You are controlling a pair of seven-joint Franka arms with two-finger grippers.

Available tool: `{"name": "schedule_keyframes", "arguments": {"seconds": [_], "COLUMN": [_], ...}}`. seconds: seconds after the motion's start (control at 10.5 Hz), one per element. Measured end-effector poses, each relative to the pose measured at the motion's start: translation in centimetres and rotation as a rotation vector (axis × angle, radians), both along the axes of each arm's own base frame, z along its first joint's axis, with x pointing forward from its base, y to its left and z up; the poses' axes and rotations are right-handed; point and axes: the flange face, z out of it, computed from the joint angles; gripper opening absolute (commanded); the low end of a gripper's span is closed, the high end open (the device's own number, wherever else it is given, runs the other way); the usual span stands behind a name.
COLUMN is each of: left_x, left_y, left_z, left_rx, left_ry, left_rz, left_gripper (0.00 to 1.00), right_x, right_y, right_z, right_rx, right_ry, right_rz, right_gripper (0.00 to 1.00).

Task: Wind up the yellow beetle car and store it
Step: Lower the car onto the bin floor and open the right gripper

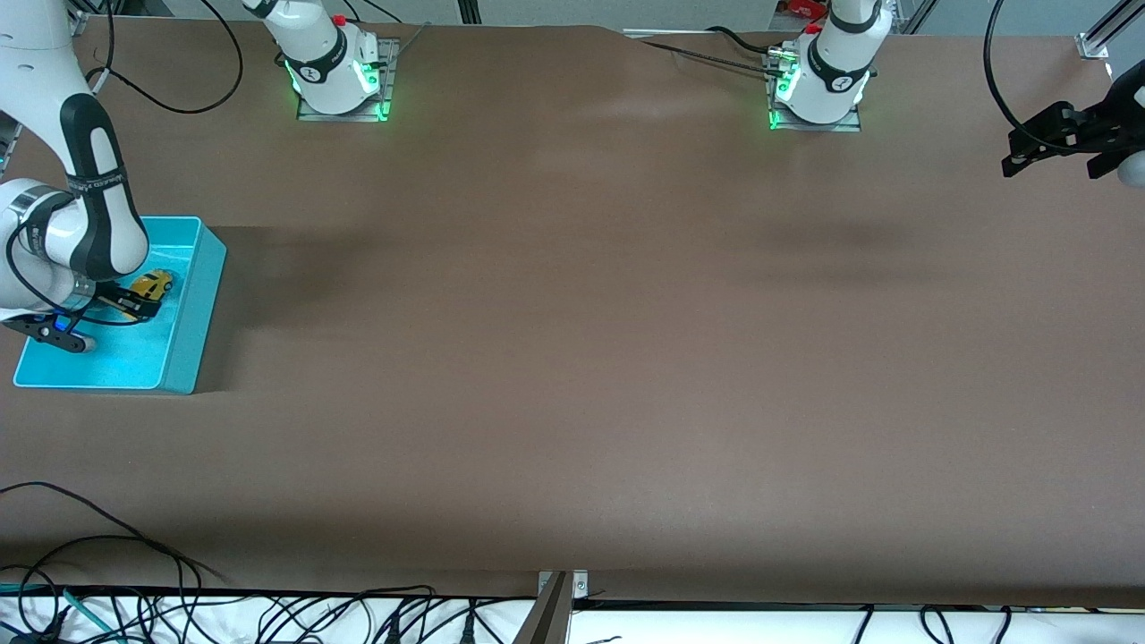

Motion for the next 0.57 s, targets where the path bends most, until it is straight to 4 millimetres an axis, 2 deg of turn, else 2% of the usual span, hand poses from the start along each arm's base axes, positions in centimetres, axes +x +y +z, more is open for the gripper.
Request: {"name": "schedule_keyframes", "arguments": {"seconds": [0.19, 0.38, 0.57], "left_x": [0.0, 0.0, 0.0], "left_y": [0.0, 0.0, 0.0], "left_z": [0.0, 0.0, 0.0], "left_rx": [0.0, 0.0, 0.0], "left_ry": [0.001, 0.001, 0.001], "left_rz": [0.0, -0.001, -0.001], "left_gripper": [1.0, 1.0, 1.0], "right_x": [0.9, 1.8, 3.0], "right_y": [0.6, 1.4, 3.4], "right_z": [2.0, 5.8, 10.5], "right_rx": [0.002, 0.008, 0.029], "right_ry": [-0.032, -0.081, -0.126], "right_rz": [0.013, 0.023, 0.048], "right_gripper": [1.0, 1.0, 1.0]}}
